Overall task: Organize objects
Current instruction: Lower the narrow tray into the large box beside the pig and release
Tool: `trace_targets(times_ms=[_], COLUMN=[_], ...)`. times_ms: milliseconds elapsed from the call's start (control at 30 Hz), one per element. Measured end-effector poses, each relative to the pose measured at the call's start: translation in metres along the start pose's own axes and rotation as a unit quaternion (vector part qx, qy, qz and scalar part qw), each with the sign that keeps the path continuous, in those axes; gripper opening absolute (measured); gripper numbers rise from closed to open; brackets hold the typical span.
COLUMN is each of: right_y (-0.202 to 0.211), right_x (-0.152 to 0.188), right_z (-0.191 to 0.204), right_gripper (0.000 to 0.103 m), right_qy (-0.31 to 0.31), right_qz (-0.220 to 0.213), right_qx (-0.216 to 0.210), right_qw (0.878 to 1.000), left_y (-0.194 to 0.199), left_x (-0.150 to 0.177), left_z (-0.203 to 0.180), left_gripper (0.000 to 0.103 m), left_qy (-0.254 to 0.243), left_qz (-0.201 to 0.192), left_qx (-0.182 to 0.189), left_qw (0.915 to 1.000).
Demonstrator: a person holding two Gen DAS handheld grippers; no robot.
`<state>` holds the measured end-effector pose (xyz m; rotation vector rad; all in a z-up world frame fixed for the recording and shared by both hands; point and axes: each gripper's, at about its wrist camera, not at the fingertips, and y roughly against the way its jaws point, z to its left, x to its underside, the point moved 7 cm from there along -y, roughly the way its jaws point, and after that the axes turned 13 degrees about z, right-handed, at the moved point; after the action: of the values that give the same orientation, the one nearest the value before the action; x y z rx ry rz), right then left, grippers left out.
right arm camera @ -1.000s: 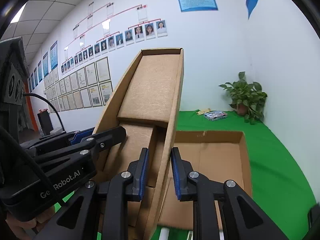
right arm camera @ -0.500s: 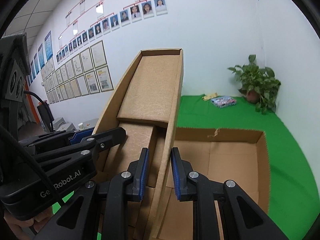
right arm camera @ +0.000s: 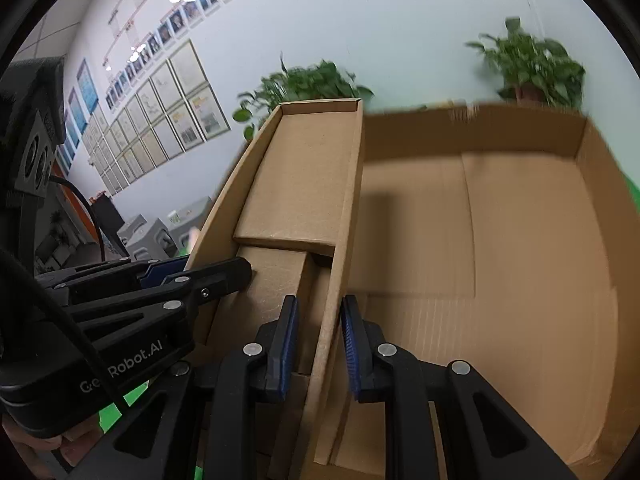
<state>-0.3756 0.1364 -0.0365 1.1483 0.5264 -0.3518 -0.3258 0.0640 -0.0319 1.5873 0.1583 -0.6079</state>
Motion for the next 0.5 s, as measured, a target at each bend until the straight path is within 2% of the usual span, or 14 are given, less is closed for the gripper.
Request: trace_targets(times_ms=[200,367,467,500], right_y=[-0.046,-0.067,-0.084,-0.085], right_x=[0.023,0.027,0.025,0.027], right_z=[-0.02,-0.027,-0.027,-0.024], right_gripper=[0.016,0.01,0.009,0.004], right_qy=[-0.032,-0.055,-0.065,-0.065], right_qz=[0.028,0.033,0.048,0.051], right_qx=[0.002,0.012,0.033,0.038], right_qw=[0.999,0.998,0.996,0.996], left_y=[-0.03,-0.026,-0.009,-0.003], left_x=[0.018,0.023,0.023,0.023], left_z=[-0.005,-0.009,-0.007,-0.006], left_gripper=[0.018,0.023,0.023,0.023], left_qy=[-0.005,-0.012,-0.011,-0.01], left_qz=[0.047,0.055,0.029,0.02], left_qx=[-0.002,0.007,0.004,0.004], left_qw=[0.9989,0.9984,0.9995,0.9997])
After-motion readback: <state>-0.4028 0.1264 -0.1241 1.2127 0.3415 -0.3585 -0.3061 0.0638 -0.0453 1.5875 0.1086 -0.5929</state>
